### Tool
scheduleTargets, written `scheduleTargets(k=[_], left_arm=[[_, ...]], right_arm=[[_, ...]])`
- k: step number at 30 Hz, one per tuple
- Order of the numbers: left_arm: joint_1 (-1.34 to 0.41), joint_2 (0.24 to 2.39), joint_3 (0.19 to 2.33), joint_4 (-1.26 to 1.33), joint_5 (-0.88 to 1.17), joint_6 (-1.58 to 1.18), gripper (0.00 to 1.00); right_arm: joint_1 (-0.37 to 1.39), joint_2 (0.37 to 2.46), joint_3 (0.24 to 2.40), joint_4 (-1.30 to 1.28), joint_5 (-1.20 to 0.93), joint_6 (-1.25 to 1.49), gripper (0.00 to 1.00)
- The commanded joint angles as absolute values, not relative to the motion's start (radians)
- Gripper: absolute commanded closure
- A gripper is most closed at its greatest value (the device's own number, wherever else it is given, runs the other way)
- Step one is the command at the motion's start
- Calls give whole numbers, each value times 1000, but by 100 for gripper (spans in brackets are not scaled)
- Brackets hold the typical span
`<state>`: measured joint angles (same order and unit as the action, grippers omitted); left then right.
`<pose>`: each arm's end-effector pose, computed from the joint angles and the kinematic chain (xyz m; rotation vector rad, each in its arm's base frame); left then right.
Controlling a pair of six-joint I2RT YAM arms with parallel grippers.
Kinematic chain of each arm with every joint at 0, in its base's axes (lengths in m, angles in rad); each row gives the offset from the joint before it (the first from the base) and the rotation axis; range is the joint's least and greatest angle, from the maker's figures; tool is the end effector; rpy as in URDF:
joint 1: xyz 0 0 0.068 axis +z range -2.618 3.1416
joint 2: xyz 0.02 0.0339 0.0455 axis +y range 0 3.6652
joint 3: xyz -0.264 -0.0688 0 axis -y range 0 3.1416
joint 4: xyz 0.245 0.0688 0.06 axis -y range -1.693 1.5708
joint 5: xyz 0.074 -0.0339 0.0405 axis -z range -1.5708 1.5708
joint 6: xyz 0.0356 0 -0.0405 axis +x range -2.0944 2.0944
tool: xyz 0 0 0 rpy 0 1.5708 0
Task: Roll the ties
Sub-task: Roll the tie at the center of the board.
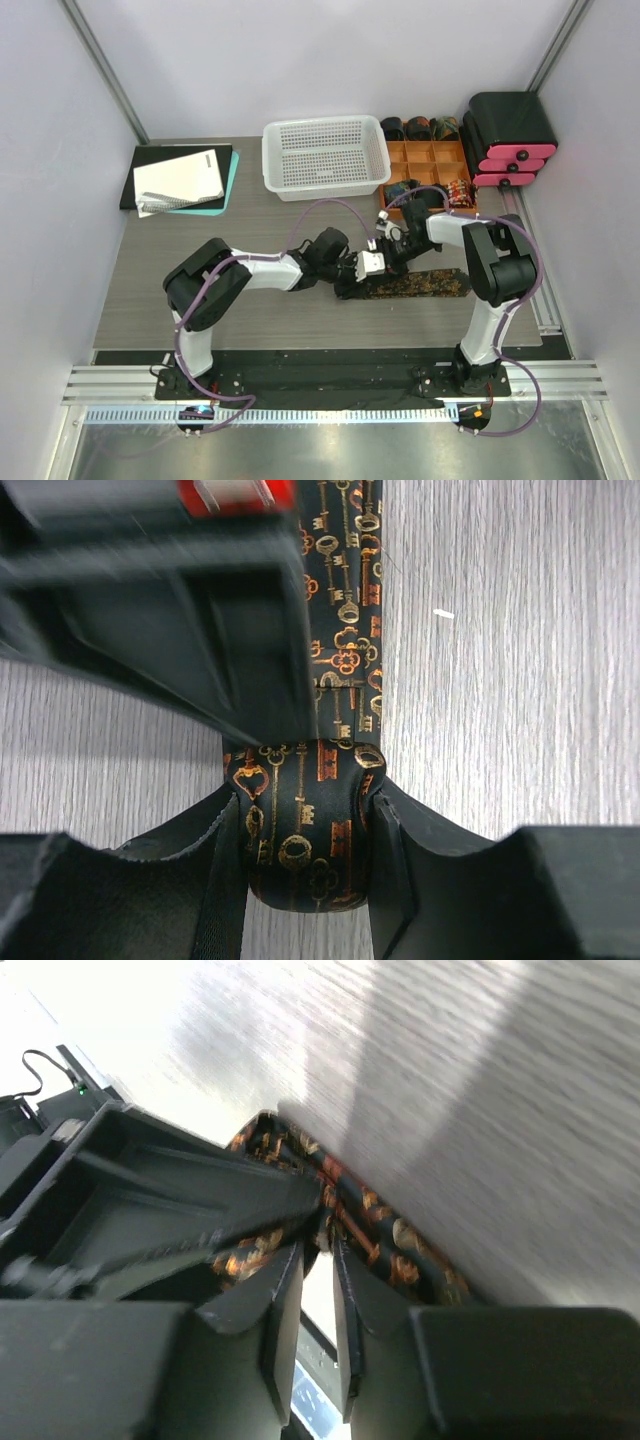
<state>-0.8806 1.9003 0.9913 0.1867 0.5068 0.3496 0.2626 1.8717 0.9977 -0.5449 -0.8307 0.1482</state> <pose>0.2300 -0.3057 0.1374 1.5561 1.7334 -0.8524 0.2987 0.1075 0.1194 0.2576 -2.8307 -1.2705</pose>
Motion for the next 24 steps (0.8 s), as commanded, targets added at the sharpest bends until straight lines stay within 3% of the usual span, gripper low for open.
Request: scheduleTargets(k=[1, 9, 16, 19, 22, 23, 24], left_arm=[[-900, 2000, 946, -24, 391, 436, 75], [-899, 2014, 956, -49, 385, 448, 75], [-897, 2022, 977, -58, 380, 453, 70], [-896, 2013, 979, -64, 390, 459, 69], [-894, 2002, 971, -71, 399, 466, 69], [-894, 1996, 969, -74, 402, 471, 69], [-893, 1994, 969, -80, 411, 475, 69]], right_arm=[[236, 1787, 1071, -709, -880, 32, 73], [213, 1759, 1081, -692, -939, 77, 56], [256, 1787, 1037, -626, -911, 91, 55], [259, 1816, 1035, -626, -899, 61, 58], [258, 1832, 1042, -635, -874, 32, 74], [256, 1836, 1046, -646, -865, 26, 91], [258, 1841, 1054, -652, -864, 20, 97]])
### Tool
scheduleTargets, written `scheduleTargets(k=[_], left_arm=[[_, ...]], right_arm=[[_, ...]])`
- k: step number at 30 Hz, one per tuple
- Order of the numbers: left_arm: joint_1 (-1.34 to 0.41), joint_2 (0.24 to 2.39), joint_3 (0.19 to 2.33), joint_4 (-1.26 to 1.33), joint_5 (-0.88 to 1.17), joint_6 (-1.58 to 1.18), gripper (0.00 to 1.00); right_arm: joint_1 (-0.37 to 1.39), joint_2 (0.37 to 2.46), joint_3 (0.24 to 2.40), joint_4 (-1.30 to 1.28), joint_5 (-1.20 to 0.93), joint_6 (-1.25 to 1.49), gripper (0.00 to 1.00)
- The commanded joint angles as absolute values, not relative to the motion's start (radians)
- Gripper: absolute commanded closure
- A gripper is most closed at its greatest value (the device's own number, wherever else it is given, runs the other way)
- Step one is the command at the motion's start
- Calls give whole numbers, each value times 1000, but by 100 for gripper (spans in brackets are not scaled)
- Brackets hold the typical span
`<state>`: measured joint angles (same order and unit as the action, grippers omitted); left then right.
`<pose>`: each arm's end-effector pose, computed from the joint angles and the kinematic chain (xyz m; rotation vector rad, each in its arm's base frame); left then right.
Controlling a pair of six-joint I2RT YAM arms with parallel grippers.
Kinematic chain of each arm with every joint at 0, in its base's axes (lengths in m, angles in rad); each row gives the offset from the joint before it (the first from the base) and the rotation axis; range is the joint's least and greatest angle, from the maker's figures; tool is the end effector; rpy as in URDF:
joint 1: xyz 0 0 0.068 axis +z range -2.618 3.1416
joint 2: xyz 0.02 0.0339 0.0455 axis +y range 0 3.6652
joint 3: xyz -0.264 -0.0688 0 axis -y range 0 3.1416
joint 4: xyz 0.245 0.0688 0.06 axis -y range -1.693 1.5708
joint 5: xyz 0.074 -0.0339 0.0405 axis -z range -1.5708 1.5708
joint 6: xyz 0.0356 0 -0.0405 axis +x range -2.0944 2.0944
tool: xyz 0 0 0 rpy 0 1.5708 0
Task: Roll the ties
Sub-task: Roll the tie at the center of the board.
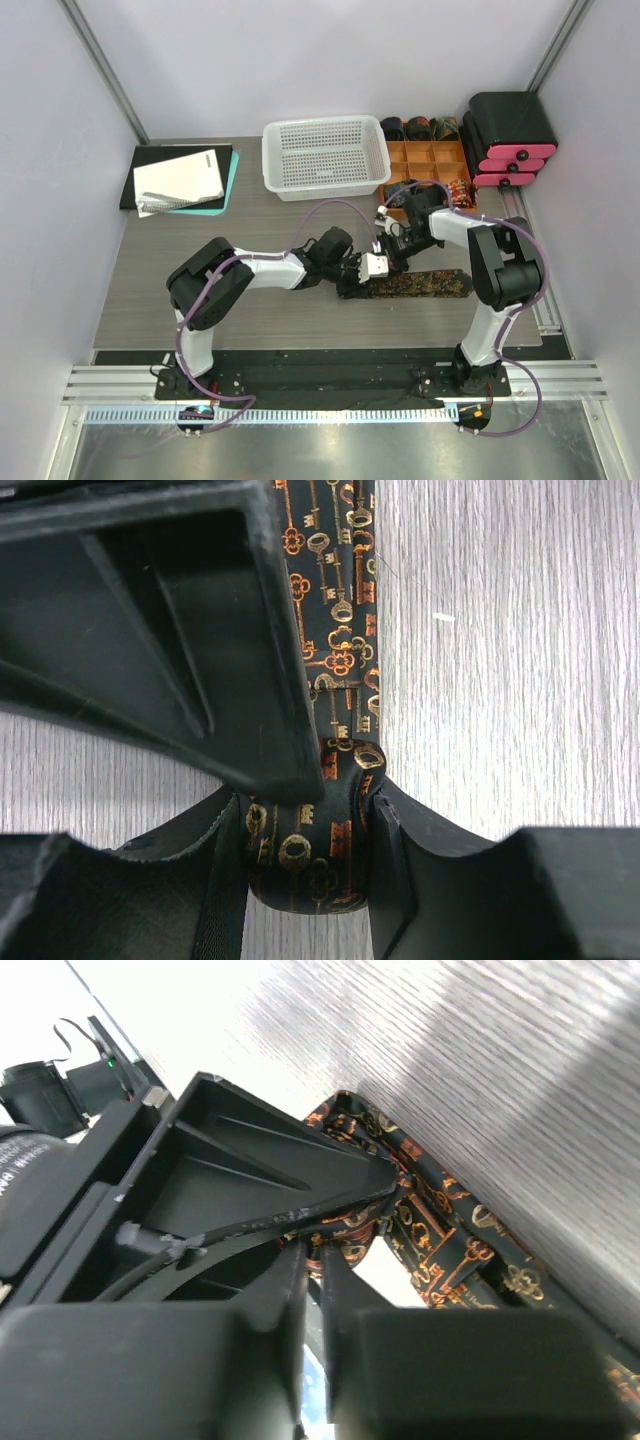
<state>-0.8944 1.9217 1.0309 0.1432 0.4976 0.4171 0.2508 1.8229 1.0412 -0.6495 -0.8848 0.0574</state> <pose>0.2300 -0.3137 0.1371 1.6261 1.6897 -0.8159 0.2987 0.1050 0.1435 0.3661 -2.8041 -1.3533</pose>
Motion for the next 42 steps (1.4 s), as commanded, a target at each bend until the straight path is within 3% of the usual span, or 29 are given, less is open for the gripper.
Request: scheduleTargets(k=[1, 9, 14, 15, 16, 18, 21, 26, 34, 35, 36, 39, 42], left_arm=[[-888, 1991, 971, -87, 416, 483, 68], [-839, 1945, 992, -150, 477, 541, 60], [-836, 1982, 1029, -167, 479, 535, 68], [-836, 1999, 1035, -167, 476, 529, 71], [-835, 2003, 1042, -167, 469, 525, 72], [-836, 2014, 1046, -167, 462, 511, 73], [-836, 2016, 1046, -164, 454, 506, 73], [-836, 2022, 1049, -156, 453, 494, 73], [-836, 2033, 1075, -163, 448, 483, 73], [-836, 2023, 1071, -161, 449, 485, 73], [-836, 2023, 1066, -161, 454, 488, 73], [-836, 2017, 1062, -167, 454, 491, 73], [-836, 2007, 1052, -172, 454, 505, 70]], right_arm=[[256, 1845, 1060, -658, -862, 6, 99], [203, 1917, 1094, -712, -793, -90, 99], [187, 1927, 1117, -718, -876, -58, 98], [187, 1915, 1115, -718, -900, -49, 92], [187, 1902, 1114, -718, -905, -40, 76], [187, 1862, 1102, -716, -916, -14, 66], [187, 1824, 1080, -719, -916, 20, 55], [202, 1816, 1069, -718, -900, 32, 50], [262, 1861, 1051, -683, -859, 17, 57], [262, 1867, 1057, -684, -853, 14, 61], [261, 1870, 1060, -689, -845, 9, 76], [253, 1865, 1074, -695, -822, 6, 99], [236, 1882, 1078, -695, -807, -21, 99]])
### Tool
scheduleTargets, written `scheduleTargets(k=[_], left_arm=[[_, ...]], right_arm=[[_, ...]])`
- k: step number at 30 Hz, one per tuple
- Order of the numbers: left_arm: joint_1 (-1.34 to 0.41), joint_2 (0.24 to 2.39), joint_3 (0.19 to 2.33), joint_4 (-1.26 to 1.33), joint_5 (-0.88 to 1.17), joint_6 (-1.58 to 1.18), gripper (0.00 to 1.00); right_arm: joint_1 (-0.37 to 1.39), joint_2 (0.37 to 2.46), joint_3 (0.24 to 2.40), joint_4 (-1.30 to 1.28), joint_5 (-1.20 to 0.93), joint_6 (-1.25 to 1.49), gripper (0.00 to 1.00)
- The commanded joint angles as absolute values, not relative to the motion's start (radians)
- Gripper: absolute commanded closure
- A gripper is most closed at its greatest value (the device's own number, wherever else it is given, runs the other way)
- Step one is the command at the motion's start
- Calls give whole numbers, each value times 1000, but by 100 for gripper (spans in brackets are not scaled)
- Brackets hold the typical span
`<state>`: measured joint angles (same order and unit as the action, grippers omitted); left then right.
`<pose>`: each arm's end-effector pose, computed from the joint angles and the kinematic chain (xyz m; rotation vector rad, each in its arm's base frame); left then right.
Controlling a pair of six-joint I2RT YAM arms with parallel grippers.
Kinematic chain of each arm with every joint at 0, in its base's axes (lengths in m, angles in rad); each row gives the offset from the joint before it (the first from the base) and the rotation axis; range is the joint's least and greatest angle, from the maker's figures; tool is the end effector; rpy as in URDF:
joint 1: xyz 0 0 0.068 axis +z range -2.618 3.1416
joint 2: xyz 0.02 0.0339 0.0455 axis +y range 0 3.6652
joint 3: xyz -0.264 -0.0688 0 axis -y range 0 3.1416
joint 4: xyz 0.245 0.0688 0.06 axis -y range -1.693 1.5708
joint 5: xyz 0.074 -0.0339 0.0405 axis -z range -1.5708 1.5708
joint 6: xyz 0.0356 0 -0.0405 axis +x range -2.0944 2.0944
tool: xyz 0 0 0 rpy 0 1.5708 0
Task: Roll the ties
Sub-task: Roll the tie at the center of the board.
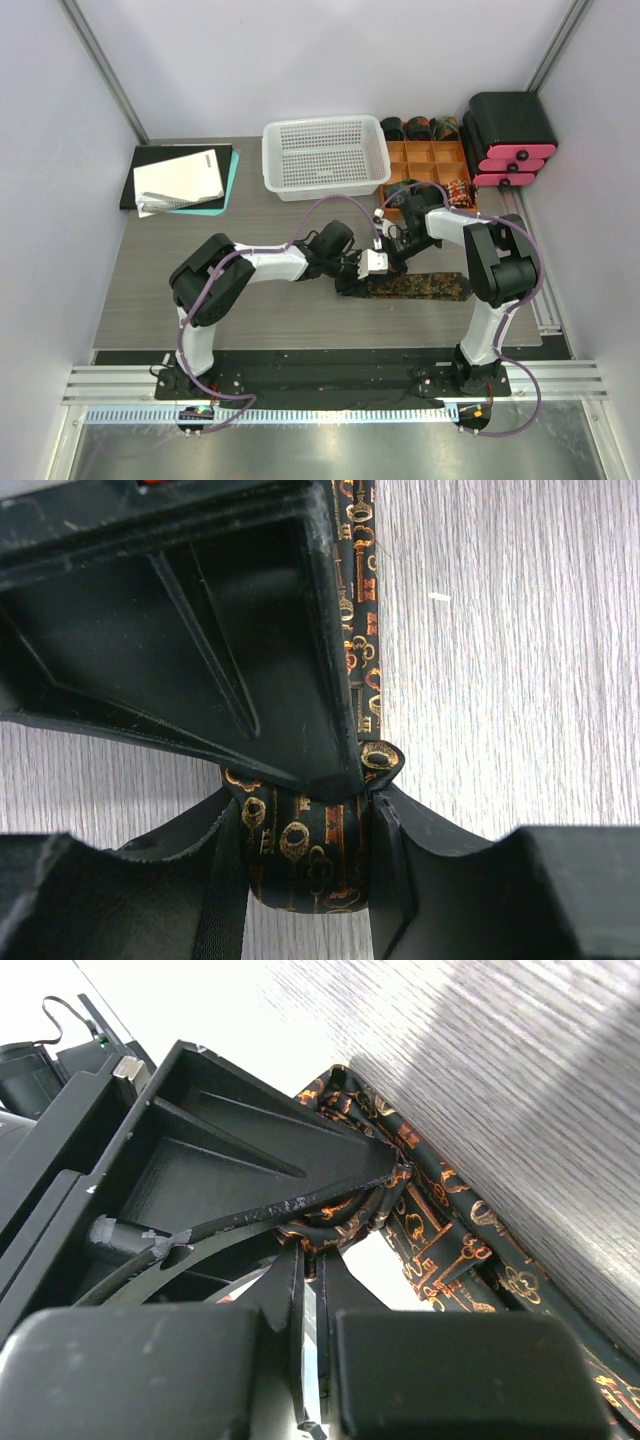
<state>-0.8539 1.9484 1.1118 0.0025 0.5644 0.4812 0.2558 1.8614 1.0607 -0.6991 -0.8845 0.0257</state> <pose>0.2458 -0.3110 0.1401 1.6884 1.7102 -0.8513 0.2989 0.1066 0.1360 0.3666 -2.7638 -1.3209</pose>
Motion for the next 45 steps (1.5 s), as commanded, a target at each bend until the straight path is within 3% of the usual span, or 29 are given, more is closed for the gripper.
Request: scheduleTargets(k=[1, 5, 10, 17, 26, 31, 37, 45], left_arm=[[-836, 2005, 1051, -173, 463, 512, 69], [-825, 1957, 1055, -157, 508, 520, 40], [-802, 1895, 1068, -112, 549, 450, 27], [-801, 1845, 1000, 60, 552, 348, 18], [-801, 1905, 1000, 212, 577, 327, 21], [-805, 1859, 999, 212, 627, 310, 36], [-850, 1805, 1018, 199, 647, 313, 43], [-874, 1930, 1054, 166, 598, 339, 58]], right_arm=[[230, 1891, 1077, -696, -810, -23, 99], [212, 1940, 1062, -695, -824, -28, 99], [172, 1997, 1045, -687, -816, -46, 99], [146, 2049, 1048, -686, -796, -52, 99], [149, 2112, 1040, -698, -778, -17, 99], [167, 2149, 1063, -666, -790, 31, 99], [238, 2181, 1101, -641, -837, 77, 99], [282, 2187, 1078, -597, -943, 113, 99]])
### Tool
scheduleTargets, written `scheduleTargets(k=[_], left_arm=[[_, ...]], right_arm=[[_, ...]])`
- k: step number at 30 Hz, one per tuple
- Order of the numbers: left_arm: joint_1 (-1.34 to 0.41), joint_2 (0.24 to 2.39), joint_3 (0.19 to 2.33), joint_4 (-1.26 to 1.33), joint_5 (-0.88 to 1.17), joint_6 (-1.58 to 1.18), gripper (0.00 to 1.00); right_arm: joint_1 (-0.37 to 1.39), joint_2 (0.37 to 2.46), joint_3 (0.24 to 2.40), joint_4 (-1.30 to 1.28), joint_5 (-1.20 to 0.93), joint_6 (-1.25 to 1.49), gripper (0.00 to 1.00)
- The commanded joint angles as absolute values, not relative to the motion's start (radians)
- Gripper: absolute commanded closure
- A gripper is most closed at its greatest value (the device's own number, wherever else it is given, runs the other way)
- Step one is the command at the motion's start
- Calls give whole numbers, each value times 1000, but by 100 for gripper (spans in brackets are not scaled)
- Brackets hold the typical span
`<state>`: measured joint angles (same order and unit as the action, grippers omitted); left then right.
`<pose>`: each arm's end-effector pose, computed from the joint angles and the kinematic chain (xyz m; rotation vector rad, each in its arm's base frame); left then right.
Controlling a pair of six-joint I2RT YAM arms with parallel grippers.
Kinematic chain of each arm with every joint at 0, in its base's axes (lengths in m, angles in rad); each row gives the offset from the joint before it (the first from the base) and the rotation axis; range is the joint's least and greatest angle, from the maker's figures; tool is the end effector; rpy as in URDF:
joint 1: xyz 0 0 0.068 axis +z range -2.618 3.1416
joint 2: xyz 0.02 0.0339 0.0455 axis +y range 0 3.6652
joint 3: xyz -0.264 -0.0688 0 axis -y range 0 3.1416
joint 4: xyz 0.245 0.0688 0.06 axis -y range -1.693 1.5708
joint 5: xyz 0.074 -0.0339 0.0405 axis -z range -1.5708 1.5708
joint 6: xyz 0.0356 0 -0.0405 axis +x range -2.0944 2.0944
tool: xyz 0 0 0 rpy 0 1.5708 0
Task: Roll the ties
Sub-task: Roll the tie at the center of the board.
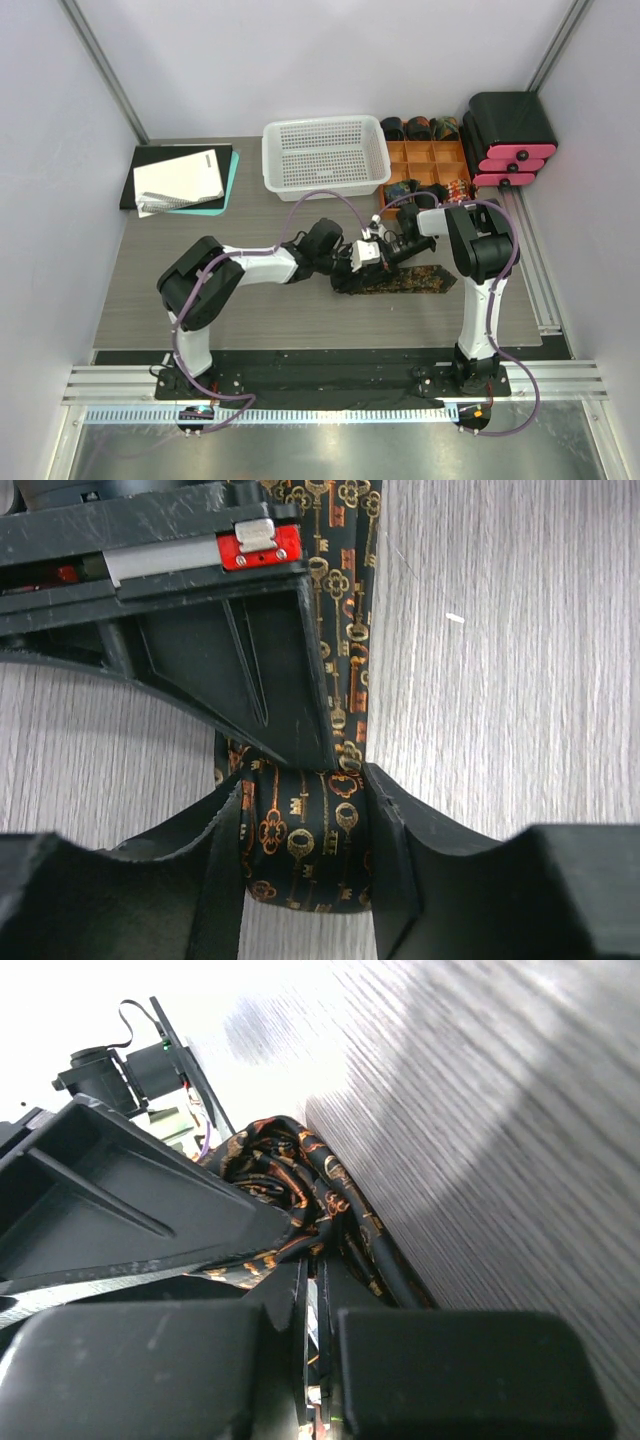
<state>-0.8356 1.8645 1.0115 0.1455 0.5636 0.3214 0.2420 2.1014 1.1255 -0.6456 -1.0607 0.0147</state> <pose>0.2420 -0.2960 0.1535 1.5065 1.7490 -0.9086 0.3187 0.1107 0.0807 0.2534 -2.5573 -1.4860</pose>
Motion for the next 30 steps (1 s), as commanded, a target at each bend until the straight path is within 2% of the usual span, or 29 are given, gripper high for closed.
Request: scheduleTargets(k=[1, 4, 5, 6, 9, 12, 18, 27, 30], left_arm=[[-874, 1943, 1052, 154, 591, 359, 59], [-873, 1977, 1034, 143, 561, 383, 54], [-867, 1961, 1014, 147, 561, 382, 50], [-864, 1948, 1003, 147, 560, 382, 39], [-841, 1870, 957, 132, 543, 397, 29], [-802, 1800, 946, 94, 541, 396, 23], [-782, 1723, 940, 48, 609, 469, 23], [-785, 1792, 983, 41, 644, 506, 24], [-787, 1818, 999, 44, 635, 534, 28]], right_arm=[[282, 2184, 1078, -597, -949, 110, 99], [281, 2183, 1069, -598, -943, 106, 99], [278, 2184, 1068, -600, -940, 104, 99], [278, 2186, 1065, -600, -934, 104, 99], [270, 2183, 1071, -621, -923, 87, 99], [268, 2183, 1075, -647, -923, 71, 99], [267, 2197, 1071, -675, -951, 61, 99], [279, 2224, 1084, -678, -991, 95, 99], [285, 2237, 1088, -684, -1006, 97, 99]])
